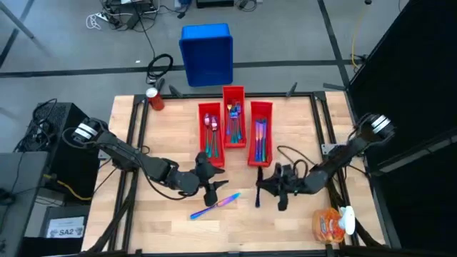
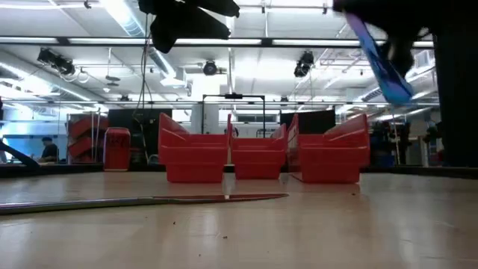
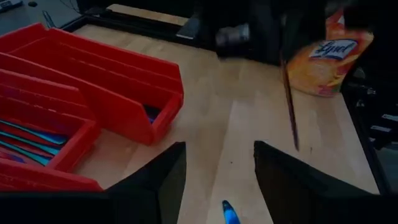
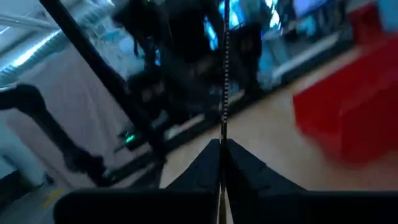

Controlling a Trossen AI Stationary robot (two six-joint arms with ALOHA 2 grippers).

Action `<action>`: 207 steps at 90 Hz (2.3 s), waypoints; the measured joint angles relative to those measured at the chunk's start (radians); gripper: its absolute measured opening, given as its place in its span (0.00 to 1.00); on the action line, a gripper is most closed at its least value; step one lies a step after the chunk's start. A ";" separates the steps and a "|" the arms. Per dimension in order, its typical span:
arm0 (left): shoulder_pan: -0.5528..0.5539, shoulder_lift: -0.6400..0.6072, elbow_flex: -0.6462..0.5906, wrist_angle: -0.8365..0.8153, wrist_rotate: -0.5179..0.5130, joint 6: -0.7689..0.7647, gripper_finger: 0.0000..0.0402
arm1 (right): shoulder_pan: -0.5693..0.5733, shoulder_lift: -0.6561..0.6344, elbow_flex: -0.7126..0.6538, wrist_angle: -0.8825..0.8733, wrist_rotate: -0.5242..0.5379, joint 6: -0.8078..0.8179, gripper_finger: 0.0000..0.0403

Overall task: Sort silverware
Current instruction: Put the iridescent knife into the right orange bin

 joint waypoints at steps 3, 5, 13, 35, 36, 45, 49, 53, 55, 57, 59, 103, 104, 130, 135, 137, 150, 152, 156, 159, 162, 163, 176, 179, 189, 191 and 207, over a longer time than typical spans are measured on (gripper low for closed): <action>0.000 0.000 0.000 0.000 0.000 0.000 0.42 | 0.000 -0.047 0.000 -0.040 0.025 -0.032 0.00; 0.000 0.000 0.000 0.000 0.000 0.000 0.42 | -0.001 -0.078 0.000 -0.073 0.046 -0.052 0.00; 0.000 0.000 0.000 0.000 0.002 0.000 0.42 | -0.009 -0.201 0.000 -0.213 0.143 -0.121 0.00; 0.000 0.000 0.000 0.000 0.002 0.000 0.42 | -0.123 -0.431 0.001 -0.428 0.229 -0.202 0.00; 0.001 0.000 0.000 0.000 0.002 0.000 0.42 | -0.132 -0.436 0.001 -0.434 0.227 -0.202 0.00; 0.001 0.000 0.000 0.000 0.002 0.000 0.42 | -0.222 -0.451 0.002 -0.510 0.180 -0.163 0.00; 0.001 0.000 0.000 0.000 0.002 0.000 0.42 | -0.270 -0.450 0.002 -0.550 0.141 -0.120 0.00; 0.001 0.000 0.000 0.000 0.002 0.000 0.42 | -0.321 -0.446 0.002 -0.600 0.098 -0.068 0.00; 0.001 0.000 0.000 0.000 0.002 0.000 0.42 | -0.346 -0.441 0.002 -0.626 0.076 -0.040 0.00; 0.001 0.000 0.000 0.000 0.002 0.000 0.42 | -0.373 -0.435 0.002 -0.655 0.053 -0.014 0.00; 0.001 0.000 0.000 0.000 0.002 0.000 0.42 | -0.398 -0.429 0.002 -0.681 0.031 0.010 0.00; 0.001 0.000 0.000 0.000 0.002 0.001 0.42 | -0.769 -0.338 0.002 -0.837 -0.232 0.125 0.09; 0.001 0.000 0.000 0.000 0.003 0.001 0.42 | -0.774 -0.339 0.002 -0.835 -0.234 0.118 0.10; 0.001 0.000 0.000 0.000 0.003 0.001 0.42 | -0.845 -0.340 0.002 -0.669 -0.265 -0.071 0.43; 0.001 0.000 0.000 0.000 0.003 0.001 0.42 | -0.846 -0.340 0.002 -0.625 -0.274 -0.109 0.48; 0.001 0.000 0.000 0.000 0.003 0.001 0.42 | -0.846 -0.340 0.002 -0.610 -0.276 -0.122 0.51; 0.001 0.000 0.000 -0.001 0.006 -0.004 0.42 | -0.846 -0.340 0.032 -0.594 -0.276 -0.182 0.61; 0.001 0.000 0.000 -0.001 0.010 -0.005 0.42 | -0.843 -0.340 0.040 -0.600 -0.276 -0.190 0.62; 0.001 0.000 0.000 -0.002 0.016 -0.008 0.42 | -0.836 -0.340 0.054 -0.614 -0.275 -0.210 0.64; 0.001 0.000 0.000 -0.005 0.018 -0.010 0.42 | -0.830 -0.340 0.063 -0.622 -0.276 -0.225 0.64; 0.001 0.000 0.000 -0.009 0.019 -0.012 0.42 | -0.821 -0.340 0.073 -0.630 -0.277 -0.240 0.65; 0.001 0.000 0.000 -0.010 0.019 -0.012 0.42 | -0.819 -0.340 0.076 -0.631 -0.276 -0.245 0.65; 0.001 0.000 0.000 -0.034 0.019 -0.019 0.42 | -0.782 -0.340 0.112 -0.635 -0.276 -0.299 0.64; 0.001 0.000 0.000 -0.042 0.021 -0.028 0.42 | -0.770 -0.340 0.119 -0.641 -0.274 -0.311 0.63; 0.000 0.000 0.000 -0.084 0.065 -0.073 0.42 | -0.715 -0.346 0.141 -0.696 -0.276 -0.355 0.60; -0.003 0.000 0.000 -0.090 0.080 -0.083 0.42 | -0.702 -0.347 0.142 -0.706 -0.276 -0.363 0.60; -0.052 0.017 0.000 -0.115 0.166 -0.127 0.42 | -0.578 -0.354 0.146 -0.750 -0.276 -0.394 0.57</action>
